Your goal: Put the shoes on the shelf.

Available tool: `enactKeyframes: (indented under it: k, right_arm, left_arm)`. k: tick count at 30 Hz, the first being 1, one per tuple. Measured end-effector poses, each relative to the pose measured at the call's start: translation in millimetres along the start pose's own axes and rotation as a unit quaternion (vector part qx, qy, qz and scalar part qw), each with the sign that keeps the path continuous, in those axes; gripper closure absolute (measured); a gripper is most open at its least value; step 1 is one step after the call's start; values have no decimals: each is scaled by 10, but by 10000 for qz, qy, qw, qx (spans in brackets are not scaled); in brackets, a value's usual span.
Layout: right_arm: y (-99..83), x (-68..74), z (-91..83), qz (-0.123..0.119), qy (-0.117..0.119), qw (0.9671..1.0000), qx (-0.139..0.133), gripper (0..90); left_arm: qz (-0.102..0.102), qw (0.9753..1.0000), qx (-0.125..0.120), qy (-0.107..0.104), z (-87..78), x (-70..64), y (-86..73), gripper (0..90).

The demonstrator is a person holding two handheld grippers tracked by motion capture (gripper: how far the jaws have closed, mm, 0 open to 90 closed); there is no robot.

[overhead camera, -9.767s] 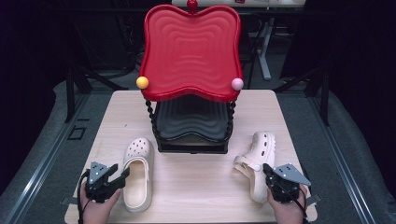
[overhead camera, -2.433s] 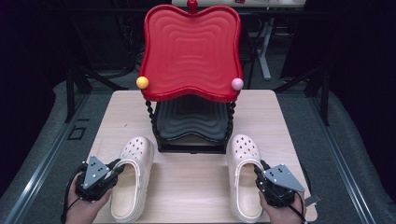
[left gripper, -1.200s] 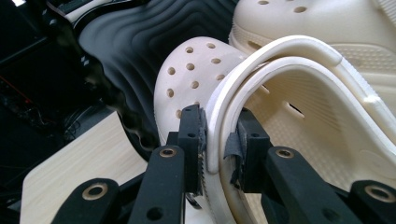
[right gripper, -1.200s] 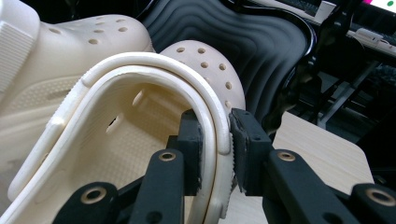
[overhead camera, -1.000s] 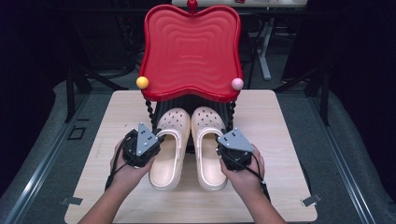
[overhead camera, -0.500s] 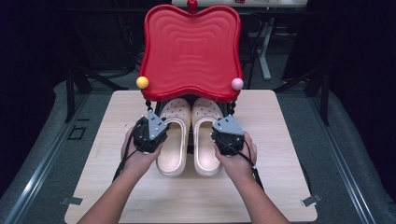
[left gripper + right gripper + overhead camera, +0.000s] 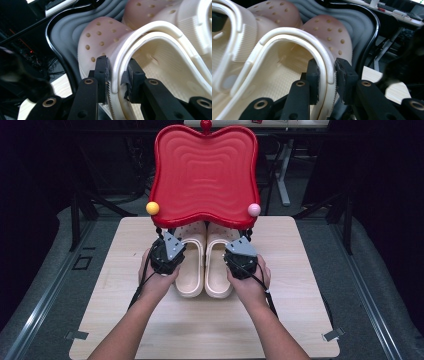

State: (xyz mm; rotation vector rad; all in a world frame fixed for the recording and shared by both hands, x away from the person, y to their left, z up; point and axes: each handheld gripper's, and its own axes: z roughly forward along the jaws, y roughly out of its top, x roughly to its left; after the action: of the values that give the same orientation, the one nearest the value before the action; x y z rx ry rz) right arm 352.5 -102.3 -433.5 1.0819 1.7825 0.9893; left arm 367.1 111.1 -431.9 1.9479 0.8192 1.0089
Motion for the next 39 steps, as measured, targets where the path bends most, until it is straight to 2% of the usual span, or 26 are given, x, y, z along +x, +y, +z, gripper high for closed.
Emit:
enactKeyframes:
  k: [1, 2, 4, 7, 9, 12, 14, 15, 16, 17, 19, 21, 22, 24, 26, 31, 33, 35, 36, 39]
  right_arm:
    - [0, 0, 0, 0, 0, 10000, 0, 728]
    - [-14, 21, 16, -125, -67, 9999, -30, 727]
    - [-18, 25, 15, -146, -63, 9999, -20, 724]
    - [-30, 35, -20, -25, 60, 10000, -71, 705]
    - [-31, 40, -26, 10, 81, 9999, -69, 703]
    - [-33, 32, -33, 78, 118, 9999, -54, 698]
    - [-35, -3, -35, 190, 191, 9996, -12, 697]
    - [-35, -3, -35, 190, 191, 9996, -12, 697]
    - [-36, -18, -39, 194, 213, 9996, 21, 697]
    - [-36, -18, -39, 194, 213, 9996, 21, 697]
    - [-30, -36, -36, 350, 278, 9990, 40, 694]
    - [-26, -33, -39, 326, 256, 9991, 66, 694]
    - [-30, -7, -39, 243, 214, 9995, 36, 690]
    - [-32, 0, -40, 235, 222, 9995, 32, 681]
    - [-25, 11, -54, 243, 311, 9992, -3, 640]
    - [-32, -2, -61, 254, 375, 9990, -26, 627]
    - [-43, 8, -73, 189, 416, 9989, -53, 580]
    - [-47, 9, -78, 145, 408, 9990, -54, 573]
    - [-61, 12, -92, 143, 450, 9988, -139, 561]
    - [-66, 4, -97, 151, 478, 9987, -120, 548]
  left_arm:
    - [0, 10000, 0, 0, 0, 0, 0, 742]
    - [41, 10000, -38, 55, -4, -28, -8, 740]
    - [23, 10000, -78, 51, -6, -31, -16, 725]
    - [-200, 9995, -211, -131, -19, -15, -41, 691]
    - [-193, 9995, -214, -144, -18, -18, -42, 660]
    - [-50, 9997, -207, -130, -23, -16, -39, 661]
    - [-78, 9994, -232, -262, -32, 15, -46, 677]
    - [-78, 9994, -232, -262, -32, 15, -46, 680]
    - [69, 9994, -229, -247, -40, -4, -47, 686]
    - [69, 9994, -229, -247, -40, -4, -47, 686]
    - [44, 9995, -226, -210, -40, -42, -35, 683]
    - [44, 9995, -232, -208, -38, -51, -31, 657]
    - [12, 9994, -259, -231, -35, -55, -28, 636]
    - [-99, 9992, -247, -309, -26, -57, -24, 627]
    - [-106, 9991, -272, -293, -22, -66, -29, 602]
    - [-223, 9986, -308, -354, -25, -51, -40, 580]
    - [-297, 9982, -340, -400, -24, -46, -45, 555]
    - [-380, 9976, -352, -470, -27, -41, -47, 535]
    - [-394, 9973, -371, -487, -40, -39, -43, 510]
    - [-400, 9972, -391, -487, -52, -37, -41, 494]
